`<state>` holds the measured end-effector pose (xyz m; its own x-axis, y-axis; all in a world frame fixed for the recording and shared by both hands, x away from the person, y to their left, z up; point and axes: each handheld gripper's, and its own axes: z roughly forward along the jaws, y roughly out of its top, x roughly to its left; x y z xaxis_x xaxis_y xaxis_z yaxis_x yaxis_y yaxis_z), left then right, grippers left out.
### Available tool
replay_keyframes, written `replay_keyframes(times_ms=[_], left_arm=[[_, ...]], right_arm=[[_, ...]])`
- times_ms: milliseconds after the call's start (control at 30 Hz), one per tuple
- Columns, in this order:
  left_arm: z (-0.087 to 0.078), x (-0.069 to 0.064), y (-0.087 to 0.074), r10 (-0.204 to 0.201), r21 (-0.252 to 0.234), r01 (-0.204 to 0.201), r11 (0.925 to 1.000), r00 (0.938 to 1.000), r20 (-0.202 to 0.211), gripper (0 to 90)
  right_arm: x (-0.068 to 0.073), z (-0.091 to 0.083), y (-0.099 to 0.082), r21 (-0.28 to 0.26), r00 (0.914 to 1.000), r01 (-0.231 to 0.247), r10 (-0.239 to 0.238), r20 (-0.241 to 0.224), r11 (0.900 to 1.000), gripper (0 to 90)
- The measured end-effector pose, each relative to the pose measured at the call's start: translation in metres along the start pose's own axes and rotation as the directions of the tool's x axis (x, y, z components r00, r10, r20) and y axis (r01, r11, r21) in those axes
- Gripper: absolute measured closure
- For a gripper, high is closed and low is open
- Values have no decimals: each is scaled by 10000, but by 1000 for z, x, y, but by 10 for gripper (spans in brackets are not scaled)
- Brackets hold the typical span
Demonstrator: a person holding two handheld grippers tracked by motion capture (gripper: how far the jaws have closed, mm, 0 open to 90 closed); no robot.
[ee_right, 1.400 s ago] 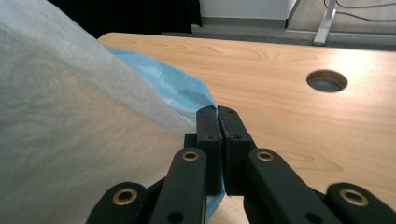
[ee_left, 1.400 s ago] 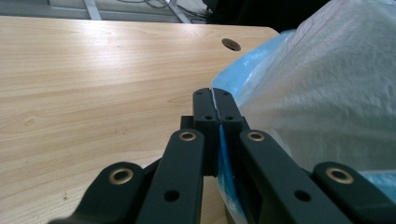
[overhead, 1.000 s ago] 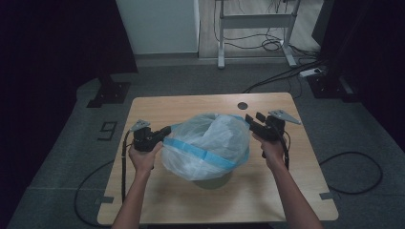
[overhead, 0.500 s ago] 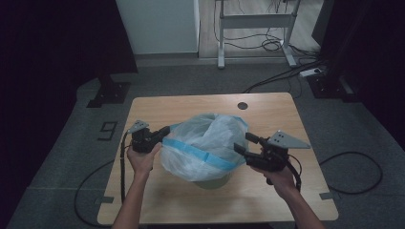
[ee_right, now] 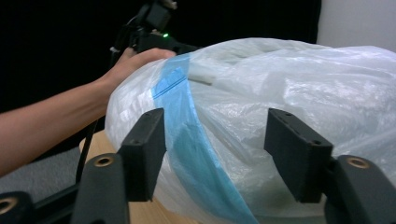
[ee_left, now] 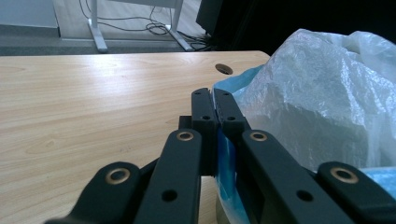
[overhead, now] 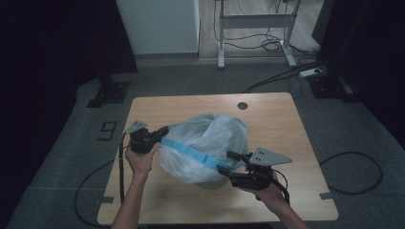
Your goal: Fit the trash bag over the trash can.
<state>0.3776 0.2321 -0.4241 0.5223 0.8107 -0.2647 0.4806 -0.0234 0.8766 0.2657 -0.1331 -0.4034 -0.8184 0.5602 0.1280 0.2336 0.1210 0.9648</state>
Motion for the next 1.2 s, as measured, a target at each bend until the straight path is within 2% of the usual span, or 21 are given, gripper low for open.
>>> replay_keyframes(times_ms=[33, 67, 233, 400, 433, 667, 733, 867, 1000, 1200], left_arm=[[0, 0, -1, 2, 7, -2, 10000, 10000, -1, 886], [0, 0, -1, -4, 12, 4, 10000, 10000, 5, 886], [-3, 1, -1, -33, -9, 33, 10000, 10000, -9, 886], [-4, 0, -1, -24, -23, 24, 10000, 10000, -27, 886], [-4, -1, -1, -26, -15, 26, 10000, 10000, -20, 886], [-4, -2, -1, -38, -21, 38, 10000, 10000, -37, 886], [-4, -2, -1, -56, -28, 55, 10000, 10000, -37, 886], [-6, -1, -1, -75, -67, 75, 9999, 10000, -49, 886], [-7, -1, -1, -123, -90, 123, 9999, 9999, -46, 885], [-8, -2, -2, -96, -100, 96, 9999, 10000, -9, 885]], right_arm=[[7, 1, 0, 25, 9980, 586, -587, 214, 9983, 414], [11, 1, 0, 0, 9964, 810, -810, 267, 9967, 429], [25, -3, -3, -84, 9883, 1448, -1442, 497, 9894, 457], [29, -8, -3, -377, 9885, 1408, -1384, 603, 9893, 429], [31, -8, -2, -400, 9893, 1401, -1382, 473, 9893, 419], [35, 0, -5, -206, 9900, 1387, -1381, 291, 9901, 400], [36, 1, -6, -118, 9873, 1541, -1535, 405, 9880, 399], [32, -6, -2, -460, 9895, 1334, -1304, 626, 9900, 393], [39, -9, 5, -563, 9911, 1322, -1310, 255, 9896, 390], [43, 5, 4, -298, 9919, 1272, -1271, 51, 9914, 393]])
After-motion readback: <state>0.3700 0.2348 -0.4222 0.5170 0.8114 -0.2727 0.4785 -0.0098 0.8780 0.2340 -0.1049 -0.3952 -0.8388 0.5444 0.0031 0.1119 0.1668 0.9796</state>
